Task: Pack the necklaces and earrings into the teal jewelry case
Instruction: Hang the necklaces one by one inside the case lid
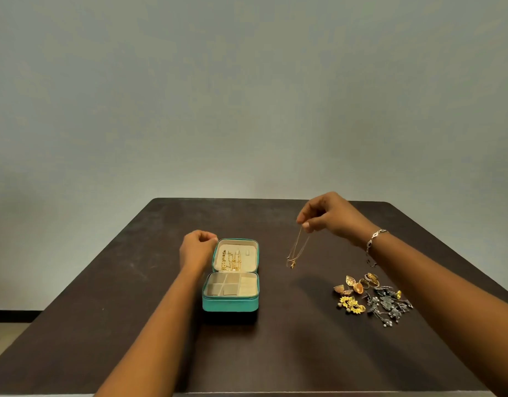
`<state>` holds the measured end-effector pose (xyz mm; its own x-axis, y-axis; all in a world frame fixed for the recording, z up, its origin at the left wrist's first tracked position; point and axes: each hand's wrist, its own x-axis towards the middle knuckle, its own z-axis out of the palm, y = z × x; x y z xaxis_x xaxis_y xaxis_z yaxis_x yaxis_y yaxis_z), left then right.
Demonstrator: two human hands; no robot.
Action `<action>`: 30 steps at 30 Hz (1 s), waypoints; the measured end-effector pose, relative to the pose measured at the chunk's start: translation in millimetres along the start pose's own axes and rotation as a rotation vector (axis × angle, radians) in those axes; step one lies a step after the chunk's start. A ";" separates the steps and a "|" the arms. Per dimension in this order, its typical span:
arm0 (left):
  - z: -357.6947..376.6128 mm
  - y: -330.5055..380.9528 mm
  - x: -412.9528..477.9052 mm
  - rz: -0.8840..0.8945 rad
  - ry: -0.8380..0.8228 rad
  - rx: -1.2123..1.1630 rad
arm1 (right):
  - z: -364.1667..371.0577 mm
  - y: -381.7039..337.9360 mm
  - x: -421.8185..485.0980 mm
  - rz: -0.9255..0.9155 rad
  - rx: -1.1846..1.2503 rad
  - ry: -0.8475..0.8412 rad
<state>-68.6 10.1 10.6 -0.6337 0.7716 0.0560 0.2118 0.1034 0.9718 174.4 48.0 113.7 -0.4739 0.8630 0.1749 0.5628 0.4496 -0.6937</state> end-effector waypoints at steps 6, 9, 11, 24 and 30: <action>6.0 -36.3 23.4 -0.105 -0.049 0.209 | 14.1 -5.1 15.7 -0.087 -0.220 0.011; 10.9 -41.9 30.2 -0.134 -0.096 0.285 | 17.2 -6.3 22.0 -0.112 -0.239 0.017; 14.8 -44.6 34.1 -0.150 -0.102 0.336 | 18.8 -7.6 24.9 -0.127 -0.243 0.017; 18.5 -58.4 24.6 -0.007 -0.094 0.454 | 27.4 -16.7 40.1 -0.217 -0.182 0.009; 16.9 -60.3 9.5 0.099 -0.100 0.226 | 32.1 -22.0 44.9 -0.253 -0.141 -0.005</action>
<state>-74.9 21.8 -51.3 -0.5270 0.8421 0.1146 0.4373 0.1531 0.8862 119.0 69.5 114.5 -0.6144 0.7183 0.3264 0.5147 0.6785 -0.5241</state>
